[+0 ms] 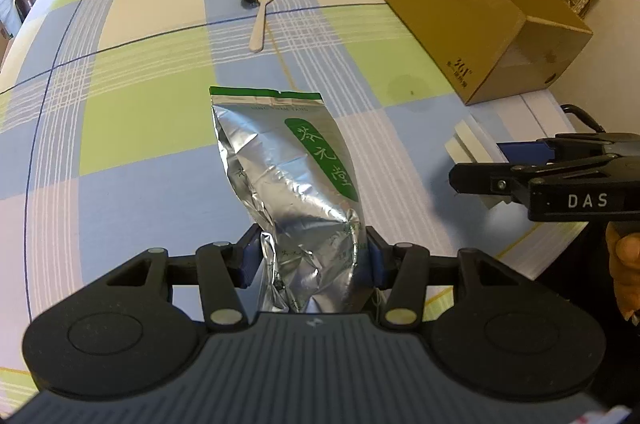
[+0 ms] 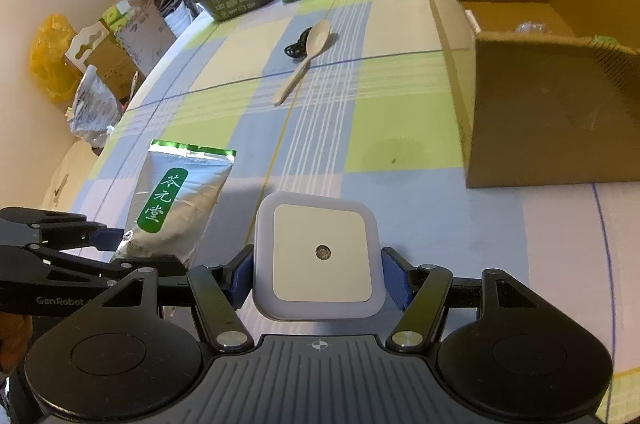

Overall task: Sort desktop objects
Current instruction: 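Lift both held items and turn toward the cardboard box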

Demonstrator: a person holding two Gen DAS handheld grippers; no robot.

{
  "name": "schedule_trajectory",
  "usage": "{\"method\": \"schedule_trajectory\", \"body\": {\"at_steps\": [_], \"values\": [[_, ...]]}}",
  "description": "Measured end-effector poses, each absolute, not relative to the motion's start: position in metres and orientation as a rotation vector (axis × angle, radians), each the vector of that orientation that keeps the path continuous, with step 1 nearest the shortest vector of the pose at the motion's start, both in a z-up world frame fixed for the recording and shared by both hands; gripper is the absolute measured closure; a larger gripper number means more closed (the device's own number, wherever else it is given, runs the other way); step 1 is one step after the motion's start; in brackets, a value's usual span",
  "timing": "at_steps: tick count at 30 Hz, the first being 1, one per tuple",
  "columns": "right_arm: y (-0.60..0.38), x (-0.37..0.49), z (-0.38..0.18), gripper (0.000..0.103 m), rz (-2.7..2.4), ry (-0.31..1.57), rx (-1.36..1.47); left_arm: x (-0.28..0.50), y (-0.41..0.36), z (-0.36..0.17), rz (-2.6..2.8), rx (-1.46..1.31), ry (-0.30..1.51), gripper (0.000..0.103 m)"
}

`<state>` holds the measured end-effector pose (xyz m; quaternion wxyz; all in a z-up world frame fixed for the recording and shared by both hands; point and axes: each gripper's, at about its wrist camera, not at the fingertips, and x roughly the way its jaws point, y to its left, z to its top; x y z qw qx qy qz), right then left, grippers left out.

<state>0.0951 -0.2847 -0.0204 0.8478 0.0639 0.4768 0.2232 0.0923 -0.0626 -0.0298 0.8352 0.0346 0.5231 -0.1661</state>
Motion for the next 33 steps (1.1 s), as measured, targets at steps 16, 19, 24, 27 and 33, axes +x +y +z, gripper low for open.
{"method": "schedule_trajectory", "body": {"at_steps": [16,19,24,27,33], "values": [[-0.307,0.088,0.002,0.04,0.434,0.939,0.145,0.079,-0.08,-0.009,-0.364,0.073,1.053,0.057],[-0.313,0.085,0.004,0.04,0.428,0.932,0.151,0.077,-0.086,-0.006,-0.371,0.078,1.046,0.057],[-0.323,0.083,0.005,0.04,0.415,0.929,0.161,0.075,-0.094,-0.002,-0.379,0.077,1.036,0.057],[-0.33,0.082,0.006,0.04,0.406,0.926,0.169,0.074,-0.1,0.0,-0.386,0.079,1.031,0.057],[-0.34,0.079,0.01,0.04,0.393,0.916,0.18,0.073,-0.111,0.004,-0.398,0.083,1.025,0.057]]}}
